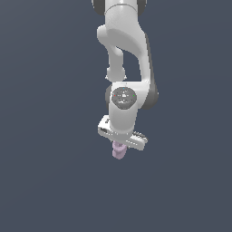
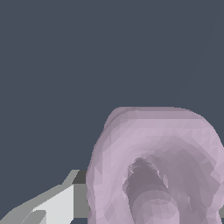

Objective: Pick up the object and move it to a goal position.

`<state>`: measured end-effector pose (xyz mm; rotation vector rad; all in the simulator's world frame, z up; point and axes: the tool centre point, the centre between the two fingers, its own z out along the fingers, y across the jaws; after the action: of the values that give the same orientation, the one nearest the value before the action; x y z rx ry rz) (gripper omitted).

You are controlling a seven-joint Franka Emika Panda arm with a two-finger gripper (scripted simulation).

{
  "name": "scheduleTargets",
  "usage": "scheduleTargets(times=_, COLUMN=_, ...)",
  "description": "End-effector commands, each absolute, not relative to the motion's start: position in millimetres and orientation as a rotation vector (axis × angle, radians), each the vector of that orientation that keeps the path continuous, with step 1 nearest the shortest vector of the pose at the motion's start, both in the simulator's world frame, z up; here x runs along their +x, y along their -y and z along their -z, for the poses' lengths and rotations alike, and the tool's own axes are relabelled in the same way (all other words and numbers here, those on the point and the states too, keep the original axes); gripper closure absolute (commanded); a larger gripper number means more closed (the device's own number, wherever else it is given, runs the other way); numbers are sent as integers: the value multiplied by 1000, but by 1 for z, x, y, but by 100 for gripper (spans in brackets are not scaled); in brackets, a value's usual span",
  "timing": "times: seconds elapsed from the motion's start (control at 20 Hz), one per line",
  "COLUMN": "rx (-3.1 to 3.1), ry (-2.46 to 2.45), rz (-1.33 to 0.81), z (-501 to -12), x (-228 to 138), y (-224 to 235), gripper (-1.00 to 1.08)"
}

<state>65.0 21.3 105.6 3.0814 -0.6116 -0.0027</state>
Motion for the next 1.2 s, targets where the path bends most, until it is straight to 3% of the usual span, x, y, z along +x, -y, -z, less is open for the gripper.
scheduleTargets(times=0.0, rx=3081, ry=614, rz=1, z=-124, x=67, y=-2, gripper=108)
scheduleTargets(times=1.15, rx=3082, ry=613, rz=0, z=-294, x=95, y=171, gripper=108)
